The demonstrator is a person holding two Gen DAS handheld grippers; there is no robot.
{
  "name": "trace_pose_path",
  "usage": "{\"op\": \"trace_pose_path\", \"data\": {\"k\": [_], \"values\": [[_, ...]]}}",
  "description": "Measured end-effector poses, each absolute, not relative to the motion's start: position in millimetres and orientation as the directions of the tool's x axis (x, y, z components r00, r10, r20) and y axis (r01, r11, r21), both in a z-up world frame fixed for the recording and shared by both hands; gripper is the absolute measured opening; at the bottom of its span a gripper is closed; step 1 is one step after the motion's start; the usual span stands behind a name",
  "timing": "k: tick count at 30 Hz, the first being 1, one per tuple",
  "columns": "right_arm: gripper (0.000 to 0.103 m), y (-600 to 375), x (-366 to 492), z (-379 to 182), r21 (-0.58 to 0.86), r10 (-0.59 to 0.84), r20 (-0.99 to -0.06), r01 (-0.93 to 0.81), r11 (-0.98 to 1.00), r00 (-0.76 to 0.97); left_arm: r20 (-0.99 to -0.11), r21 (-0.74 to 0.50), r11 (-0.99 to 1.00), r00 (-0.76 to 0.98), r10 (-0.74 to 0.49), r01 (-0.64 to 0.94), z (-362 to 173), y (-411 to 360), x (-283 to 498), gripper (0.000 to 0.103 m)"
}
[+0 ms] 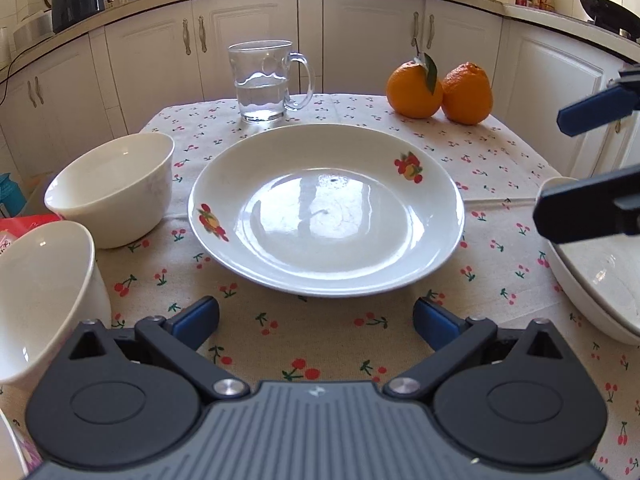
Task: Organize plates and bowls
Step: 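Move the right gripper toward the rim of the flower-decorated plate by the jug, then close the right gripper on the rim of the flower-decorated plate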
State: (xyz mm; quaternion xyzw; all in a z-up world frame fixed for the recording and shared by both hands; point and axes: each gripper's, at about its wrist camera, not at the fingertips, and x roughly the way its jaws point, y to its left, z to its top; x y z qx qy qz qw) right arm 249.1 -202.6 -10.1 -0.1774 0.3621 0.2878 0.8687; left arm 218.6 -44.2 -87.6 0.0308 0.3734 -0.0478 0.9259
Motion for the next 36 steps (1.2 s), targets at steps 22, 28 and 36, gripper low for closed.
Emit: {"op": "trace_pose_path", "data": {"k": [22,28,36], "values": [[0.103,-161.9,371.0,-39.2,0.009,0.453,-0.818,-0.778,0.628,0.355,-0.654,0.087,0.982,0.754,-0.069,0.166,-92.0,-49.6,231.6,0.097],[0.097,-156.9,400.8,-52.3,0.051,0.457,-0.831,-0.775,0.63,0.318,-0.649,0.077,0.982,0.756,-0.084,0.175,-92.5,-47.8,233.4,0.095],[0.086,-148.3,429.5,-67.8,0.117,0.483,-0.837,-0.778,0.617,0.257,-0.65,0.061,0.982,0.754,-0.096,0.178,-92.6,-46.4,231.5,0.094]]}}
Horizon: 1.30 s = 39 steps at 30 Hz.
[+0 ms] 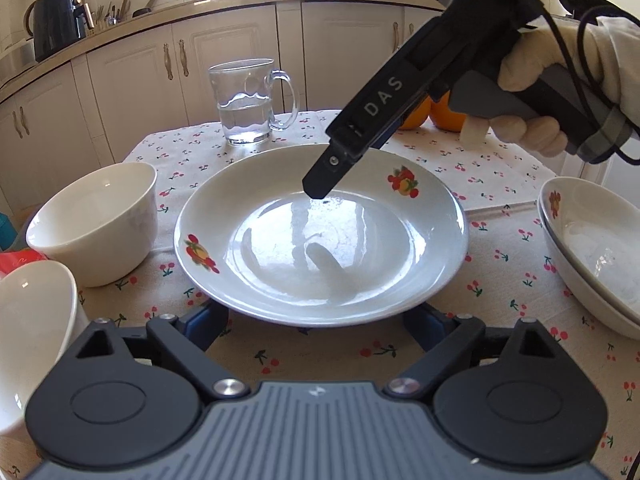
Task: Organize plates and bowls
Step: 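Close the right gripper on the rim of the flower-decorated plate, then lift the plate with the right gripper and carry it toward the plate stack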
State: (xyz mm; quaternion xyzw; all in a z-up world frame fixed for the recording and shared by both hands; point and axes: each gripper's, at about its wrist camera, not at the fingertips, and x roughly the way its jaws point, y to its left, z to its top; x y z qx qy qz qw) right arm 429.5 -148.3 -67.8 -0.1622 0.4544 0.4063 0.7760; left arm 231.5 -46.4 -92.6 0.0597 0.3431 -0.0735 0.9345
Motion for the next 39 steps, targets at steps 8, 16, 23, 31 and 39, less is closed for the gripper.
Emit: {"op": "trace_pose_path", "data": {"k": [8,16,23,31,39], "values": [[0.077,-148.0,442.7,-75.7,0.195,0.527,-0.827,-0.778,0.598,0.197,-0.653,0.049,0.981,0.749,-0.109,0.186,-92.6,-42.9,232.9,0.094],[0.077,-155.0,448.5,-76.5,0.265,0.576,-0.801,-0.769,0.582,0.16,-0.649,0.058,0.98,0.753,-0.11,0.193,-92.4,-43.5,231.5,0.093],[0.077,-160.2,446.6,-75.1,0.295,0.593,-0.793,-0.762,0.576,0.141,-0.653,0.066,0.977,0.749,-0.113,0.205,-91.1,-43.2,231.2,0.093],[0.077,-158.6,450.8,-75.4,0.295,0.592,-0.793,-0.763,0.575,0.14,-0.649,0.068,0.976,0.752,-0.115,0.208,-91.3,-42.4,231.0,0.093],[0.077,-152.5,454.0,-82.5,0.313,0.6,-0.792,-0.768,0.558,0.114,-0.65,0.06,0.974,0.749,-0.127,0.217,-91.4,-40.4,230.8,0.093]]}}
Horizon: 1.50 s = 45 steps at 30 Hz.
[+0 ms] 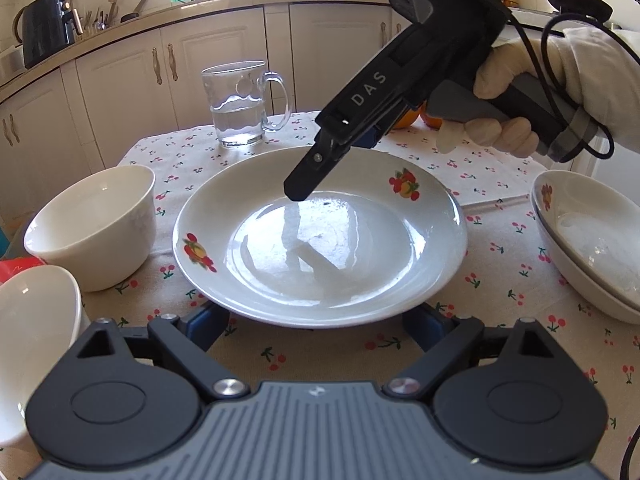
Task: Organize plates and bowls
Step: 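Lift the plate with the right gripper and carry it toward the plate stack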
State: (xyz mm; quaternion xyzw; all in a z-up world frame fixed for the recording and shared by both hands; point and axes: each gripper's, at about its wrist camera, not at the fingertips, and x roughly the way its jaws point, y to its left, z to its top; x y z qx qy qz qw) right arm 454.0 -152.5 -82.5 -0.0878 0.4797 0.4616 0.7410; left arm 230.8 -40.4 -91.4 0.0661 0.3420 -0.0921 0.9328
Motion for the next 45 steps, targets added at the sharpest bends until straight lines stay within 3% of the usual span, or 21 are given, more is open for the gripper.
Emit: {"op": "trace_pose_path", "data": {"k": [45], "values": [[0.078,-246.0,305.6,-23.4,0.313,0.62,-0.741,-0.685,0.658,0.257,-0.69,0.117,0.87,0.669,-0.276,0.48,-34.0,-77.3,139.4,0.088]]}}
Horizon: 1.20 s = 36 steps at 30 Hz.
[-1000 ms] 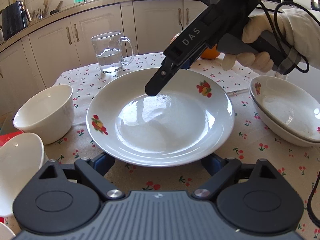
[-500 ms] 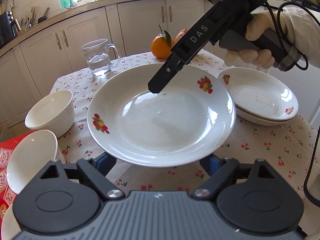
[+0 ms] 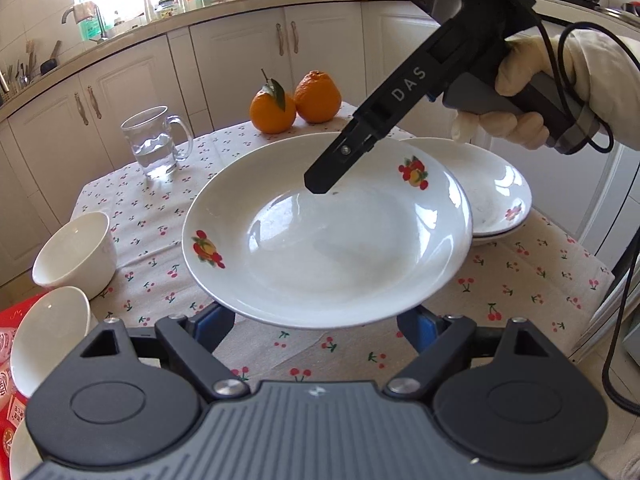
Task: Organize plates and bowls
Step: 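Lift the plate with the right gripper and carry it toward the plate stack, then lower the held plate onto the stacked white plates with the right gripper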
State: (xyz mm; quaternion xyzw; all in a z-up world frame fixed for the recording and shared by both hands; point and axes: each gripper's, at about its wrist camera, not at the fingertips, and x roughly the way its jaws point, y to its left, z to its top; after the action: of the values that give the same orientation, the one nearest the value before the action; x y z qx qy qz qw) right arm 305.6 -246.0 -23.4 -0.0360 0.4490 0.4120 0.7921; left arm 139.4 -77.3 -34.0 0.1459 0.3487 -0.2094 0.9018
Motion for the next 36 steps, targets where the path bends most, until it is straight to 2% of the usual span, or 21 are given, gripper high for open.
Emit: {"op": "trace_pose_path", "data": {"k": [15,36], "values": [[0.078,-326.8,281.3,-29.4,0.317,0.572,-0.731,-0.556,0.768,0.373,-0.698,0.117,0.773,0.606,-0.382,0.623,-38.7,-127.6,150.6,0.088],[0.078,-377.9,275.7,-45.5,0.345,0.54,-0.717,-0.448,0.825,0.441,-0.708,0.136,0.717,0.573,-0.412,0.683,-47.0,-161.7,167.5,0.088]]}}
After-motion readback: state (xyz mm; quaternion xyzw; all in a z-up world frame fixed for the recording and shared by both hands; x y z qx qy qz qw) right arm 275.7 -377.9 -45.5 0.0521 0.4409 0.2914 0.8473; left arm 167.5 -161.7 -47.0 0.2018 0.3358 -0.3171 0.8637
